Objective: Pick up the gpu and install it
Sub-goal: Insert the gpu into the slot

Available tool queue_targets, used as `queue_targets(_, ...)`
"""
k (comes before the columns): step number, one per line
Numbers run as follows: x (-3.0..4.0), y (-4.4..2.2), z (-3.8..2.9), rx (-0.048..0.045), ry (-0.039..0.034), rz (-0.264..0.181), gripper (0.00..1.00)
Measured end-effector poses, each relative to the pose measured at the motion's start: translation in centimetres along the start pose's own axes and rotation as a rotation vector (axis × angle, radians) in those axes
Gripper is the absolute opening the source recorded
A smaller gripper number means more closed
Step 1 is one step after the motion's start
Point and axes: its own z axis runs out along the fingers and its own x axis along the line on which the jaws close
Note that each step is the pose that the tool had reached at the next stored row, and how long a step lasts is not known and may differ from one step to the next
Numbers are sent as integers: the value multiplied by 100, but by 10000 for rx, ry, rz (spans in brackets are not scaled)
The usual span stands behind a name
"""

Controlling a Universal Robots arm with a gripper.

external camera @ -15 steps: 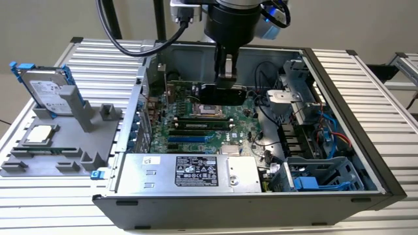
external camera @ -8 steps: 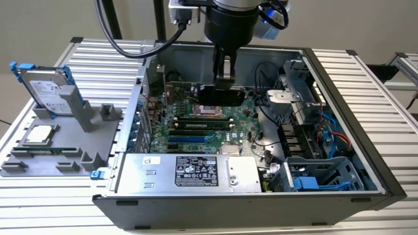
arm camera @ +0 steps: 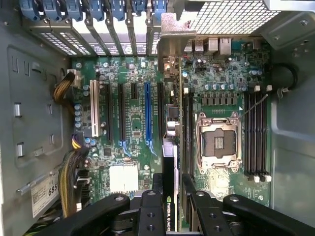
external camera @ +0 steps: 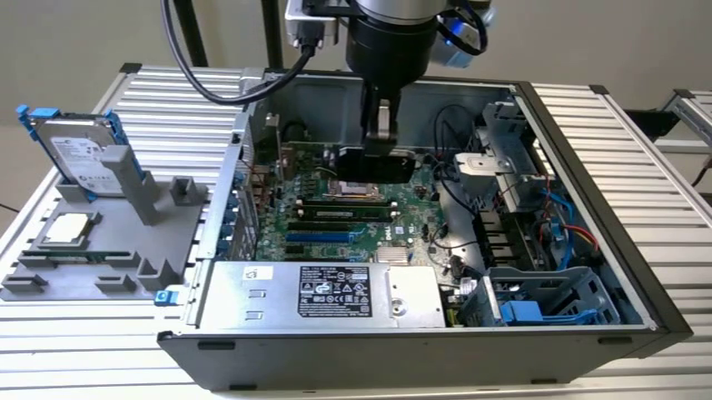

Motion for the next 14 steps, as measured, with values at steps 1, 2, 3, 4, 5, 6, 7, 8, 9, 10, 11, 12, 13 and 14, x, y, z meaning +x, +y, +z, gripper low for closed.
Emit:
queue_targets(1,0,2,5,0,0,0,0)
queue_targets(2,1,4,10,0,1,0,0)
queue_targets(3,1,7,15,0,1,0,0)
queue_targets(4,2,9,19,0,2,1,0)
queue_targets(5,2,12,24,-1,1,0,0)
queue_targets(6,2,14,28,0,1,1,0)
queue_targets(7,3,16,32,-1,1,1,0)
queue_targets(8,3,18,36,-1,1,0,0)
queue_targets(9,3,21,40,-1,1,0,0)
queue_targets(10,4,23,44,-1,1,0,0)
queue_targets(11,4,25,48,-1,2,0,0)
queue_targets(12,4,27,52,0,1,0,0)
queue_targets(13,4,29,55,-1,1,1,0)
queue_targets(14,5,31,59,0,1,0,0)
